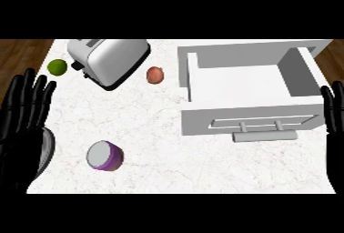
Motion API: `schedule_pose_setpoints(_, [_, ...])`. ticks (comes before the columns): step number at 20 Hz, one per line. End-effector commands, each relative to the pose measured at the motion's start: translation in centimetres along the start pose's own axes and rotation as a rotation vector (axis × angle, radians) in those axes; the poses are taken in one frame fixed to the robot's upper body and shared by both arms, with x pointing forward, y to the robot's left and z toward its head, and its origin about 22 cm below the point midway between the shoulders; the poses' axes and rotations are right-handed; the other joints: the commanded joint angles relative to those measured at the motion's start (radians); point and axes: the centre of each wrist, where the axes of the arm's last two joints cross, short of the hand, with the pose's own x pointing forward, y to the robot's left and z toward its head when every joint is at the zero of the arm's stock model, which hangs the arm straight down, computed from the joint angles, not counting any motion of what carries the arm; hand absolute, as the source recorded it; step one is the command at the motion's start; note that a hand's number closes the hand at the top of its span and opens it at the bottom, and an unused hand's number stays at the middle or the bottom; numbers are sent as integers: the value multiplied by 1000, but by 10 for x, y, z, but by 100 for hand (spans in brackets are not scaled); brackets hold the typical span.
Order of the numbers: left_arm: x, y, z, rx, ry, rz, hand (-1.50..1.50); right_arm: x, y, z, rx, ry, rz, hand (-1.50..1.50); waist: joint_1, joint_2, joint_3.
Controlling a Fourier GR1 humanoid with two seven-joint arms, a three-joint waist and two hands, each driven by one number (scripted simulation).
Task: Pick up the can, place it into the drawer and close the drawer
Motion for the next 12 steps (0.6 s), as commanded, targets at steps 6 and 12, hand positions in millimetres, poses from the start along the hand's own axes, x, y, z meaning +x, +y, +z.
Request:
schedule_pose_setpoints(6, [18, -53, 5, -802, -199, 486, -150, 5, 12, -8, 101, -54, -22, -150, -13, 7, -38])
schedule_pose_setpoints(12, [-11, 37, 26, -984, 163, 314, -150, -6, -3, 16, -1, 297, 19, -150, 39, 3, -32])
